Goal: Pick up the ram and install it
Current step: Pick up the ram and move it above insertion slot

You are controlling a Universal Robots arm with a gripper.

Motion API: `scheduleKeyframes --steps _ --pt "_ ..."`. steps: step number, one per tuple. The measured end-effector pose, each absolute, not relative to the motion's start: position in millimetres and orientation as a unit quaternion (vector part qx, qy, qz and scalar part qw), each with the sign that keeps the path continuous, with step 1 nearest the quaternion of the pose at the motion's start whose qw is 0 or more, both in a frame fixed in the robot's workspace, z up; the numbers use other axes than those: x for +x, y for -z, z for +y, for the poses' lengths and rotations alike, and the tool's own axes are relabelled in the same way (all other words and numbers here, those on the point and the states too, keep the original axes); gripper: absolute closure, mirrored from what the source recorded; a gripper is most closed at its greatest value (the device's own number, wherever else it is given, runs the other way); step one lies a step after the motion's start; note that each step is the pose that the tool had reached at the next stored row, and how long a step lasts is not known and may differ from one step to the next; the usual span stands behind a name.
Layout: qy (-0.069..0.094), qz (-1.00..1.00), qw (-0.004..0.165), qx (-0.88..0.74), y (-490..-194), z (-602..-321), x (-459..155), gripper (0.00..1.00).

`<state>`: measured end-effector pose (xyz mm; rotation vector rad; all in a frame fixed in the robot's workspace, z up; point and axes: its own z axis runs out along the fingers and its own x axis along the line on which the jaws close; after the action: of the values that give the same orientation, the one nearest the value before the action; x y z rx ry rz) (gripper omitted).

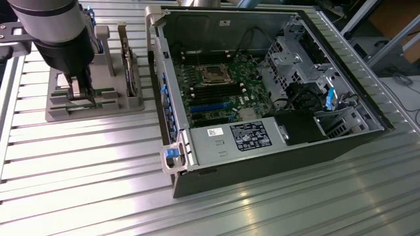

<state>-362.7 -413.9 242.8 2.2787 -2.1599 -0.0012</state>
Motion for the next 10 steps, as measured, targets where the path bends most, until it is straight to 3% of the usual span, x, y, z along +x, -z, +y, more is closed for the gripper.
scheduleKeyframes --steps 10 --pt "0.0 -0.688 0.001 0.726 -225.7 -413.5 -371.6 0.64"
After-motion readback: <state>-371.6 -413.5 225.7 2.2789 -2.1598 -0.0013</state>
